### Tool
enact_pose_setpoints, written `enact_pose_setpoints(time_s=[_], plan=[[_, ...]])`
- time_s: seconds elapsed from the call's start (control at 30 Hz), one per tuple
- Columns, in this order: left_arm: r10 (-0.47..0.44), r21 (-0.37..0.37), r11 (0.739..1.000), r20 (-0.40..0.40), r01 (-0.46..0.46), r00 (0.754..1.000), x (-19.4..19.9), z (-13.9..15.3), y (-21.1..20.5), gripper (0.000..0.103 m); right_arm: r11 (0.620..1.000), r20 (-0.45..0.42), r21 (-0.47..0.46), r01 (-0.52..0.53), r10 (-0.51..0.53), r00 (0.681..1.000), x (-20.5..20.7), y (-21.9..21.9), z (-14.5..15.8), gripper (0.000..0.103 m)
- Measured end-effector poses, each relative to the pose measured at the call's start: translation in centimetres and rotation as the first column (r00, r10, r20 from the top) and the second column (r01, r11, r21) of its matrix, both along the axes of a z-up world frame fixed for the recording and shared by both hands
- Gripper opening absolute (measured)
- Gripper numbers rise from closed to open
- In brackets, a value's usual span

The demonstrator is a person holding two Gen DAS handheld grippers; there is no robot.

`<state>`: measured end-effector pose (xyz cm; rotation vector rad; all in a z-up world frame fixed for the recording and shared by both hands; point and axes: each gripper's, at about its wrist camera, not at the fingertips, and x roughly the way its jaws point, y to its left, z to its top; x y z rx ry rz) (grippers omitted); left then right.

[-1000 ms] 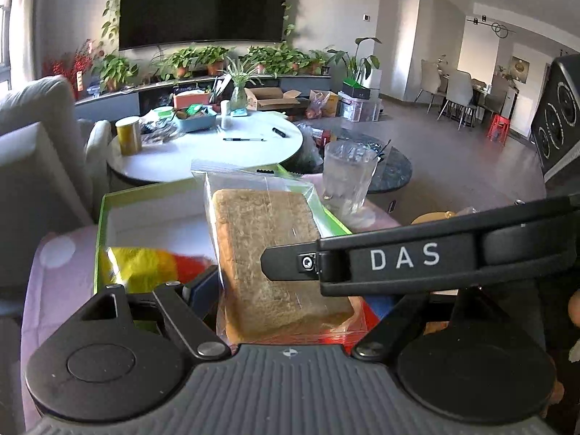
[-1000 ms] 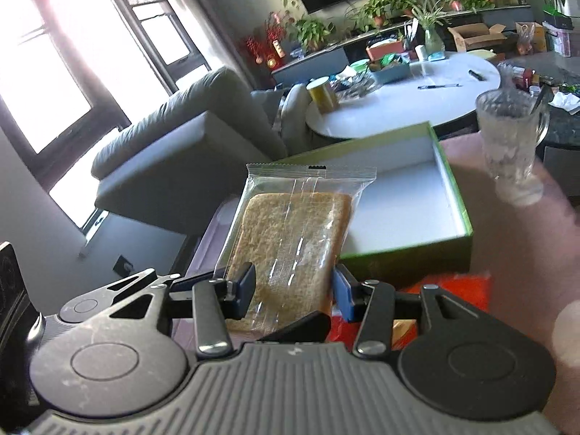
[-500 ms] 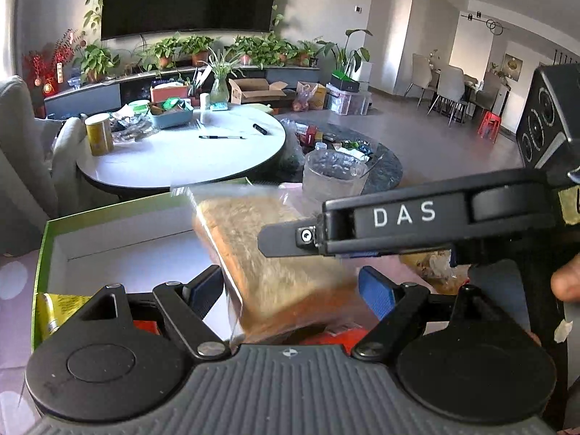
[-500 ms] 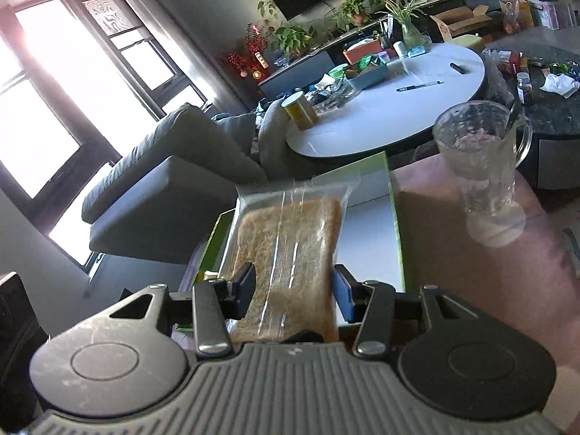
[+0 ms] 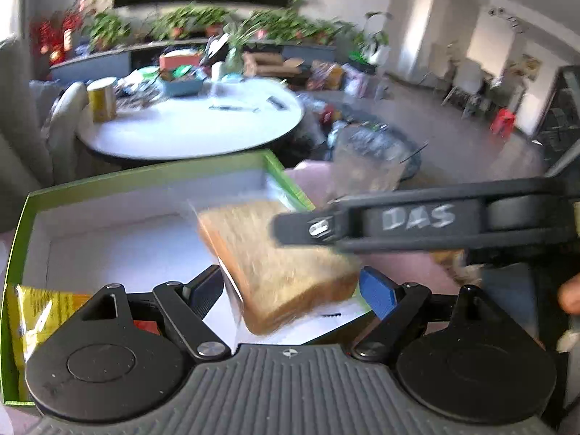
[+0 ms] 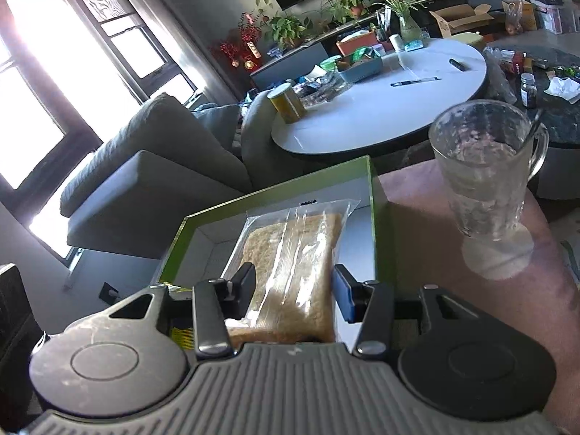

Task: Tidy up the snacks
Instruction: 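Lower the bread slice into the green box and open the right gripper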

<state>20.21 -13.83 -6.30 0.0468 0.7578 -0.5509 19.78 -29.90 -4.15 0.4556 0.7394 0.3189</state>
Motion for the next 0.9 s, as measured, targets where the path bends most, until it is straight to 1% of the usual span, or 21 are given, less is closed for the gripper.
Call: enact_pose_setpoints(time_s=[0.07,0.17,0.33,0.47,0.57,0.7,0.83,0.9], plan=[[0.024,0.011,1.000,-0.017,-0.024,1.000,0.0,-0.4,0.5,0.083,0.999,0.010,-0.019,0.037,-0.037,0.999,-0.5,-0.3,-0.2,0.070],[0.036,-0.012,0.999,-0.034,-0.036,0.999,-0.6,-0.4,1.4,0.084,0.998,0.020,-0.028,0.057,-0.056,0.998,-1.3,-0.9,-0.3,0.070],[0.040,-0.005,0.999,0.018,-0.040,0.999,-2.1,0.8,2.0,0.088,0.998,0.027,-0.023,0.064,-0.063,0.998,-2.9,-1.7,0.1,0.070],[0.045,-0.012,0.999,0.025,-0.045,0.999,-2.9,1.4,2.2,0.088,0.998,0.030,-0.034,0.059,-0.058,0.998,-4.4,-1.5,0.6,0.070],[0.030,-0.017,0.999,0.024,-0.030,0.999,-4.0,1.5,2.5,0.088,0.997,0.034,-0.051,0.051,-0.050,0.998,-5.1,-1.3,0.8,0.070],[-0.003,-0.003,1.000,0.028,0.003,1.000,-6.3,1.3,2.8,0.088,0.993,0.036,-0.099,0.058,-0.055,0.998,-6.5,-1.3,0.7,0.070],[-0.054,0.038,0.998,0.033,0.053,0.998,-7.9,0.4,2.6,0.088,0.992,-0.007,-0.108,0.060,-0.061,0.998,-7.6,-1.8,-0.3,0.070],[-0.062,0.053,0.997,0.020,0.061,0.998,-8.5,-0.1,2.3,0.088,0.992,-0.029,-0.117,0.053,-0.057,0.998,-8.0,-1.7,-0.9,0.070]])
